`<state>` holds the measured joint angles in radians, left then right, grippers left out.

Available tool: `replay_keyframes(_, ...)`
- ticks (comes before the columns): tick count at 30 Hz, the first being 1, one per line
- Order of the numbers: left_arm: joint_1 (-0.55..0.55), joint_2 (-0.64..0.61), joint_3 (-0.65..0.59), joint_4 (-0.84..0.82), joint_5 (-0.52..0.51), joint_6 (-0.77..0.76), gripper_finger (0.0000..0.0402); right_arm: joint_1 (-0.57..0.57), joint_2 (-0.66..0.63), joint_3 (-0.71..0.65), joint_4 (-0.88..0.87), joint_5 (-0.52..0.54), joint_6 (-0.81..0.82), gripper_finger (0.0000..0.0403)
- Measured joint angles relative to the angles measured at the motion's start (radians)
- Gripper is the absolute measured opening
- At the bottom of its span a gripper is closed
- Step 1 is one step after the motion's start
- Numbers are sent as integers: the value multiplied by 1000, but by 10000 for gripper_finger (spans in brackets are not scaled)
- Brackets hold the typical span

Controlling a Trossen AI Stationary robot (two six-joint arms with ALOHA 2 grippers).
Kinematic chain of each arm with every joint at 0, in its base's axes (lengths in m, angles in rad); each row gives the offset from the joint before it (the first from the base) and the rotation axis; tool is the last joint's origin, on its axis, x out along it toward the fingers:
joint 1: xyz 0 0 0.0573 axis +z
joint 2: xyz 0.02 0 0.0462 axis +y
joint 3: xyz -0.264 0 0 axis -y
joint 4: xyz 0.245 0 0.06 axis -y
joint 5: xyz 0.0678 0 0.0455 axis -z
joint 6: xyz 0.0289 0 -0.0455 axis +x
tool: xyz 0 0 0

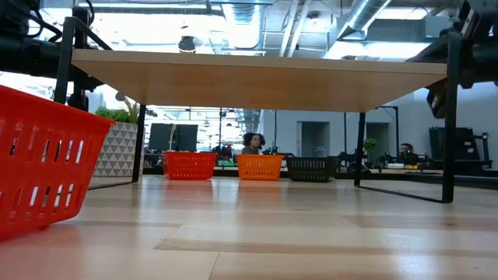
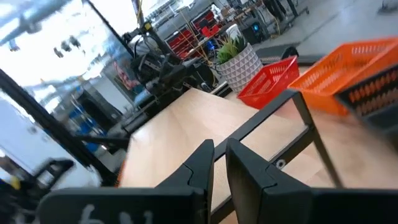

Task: Stack baskets on shelf by color
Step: Put the top red bin on the shelf

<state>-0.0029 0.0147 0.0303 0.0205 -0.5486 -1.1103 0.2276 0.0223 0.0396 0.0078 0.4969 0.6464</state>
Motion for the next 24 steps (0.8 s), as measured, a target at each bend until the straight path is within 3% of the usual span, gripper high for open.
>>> replay_keyframes(5,0,1,-1,56,-3,-46,35,-1,0,-1,45,1,135,69)
replay_keyframes(10,0,1,0,275,17,9,81,-1,0,-1,149,9,173,69)
replay_keyframes(15,0,26,7,522,6,158,127,-1,0,-1,339,107,132,70)
replay_keyframes(19,0,86,91,487,-6,216,152,-1,6,53,445,150,-5,87)
replay_keyframes(24,0,211,249,300,-5,224,169,-1,105,258,366,226,-202,141)
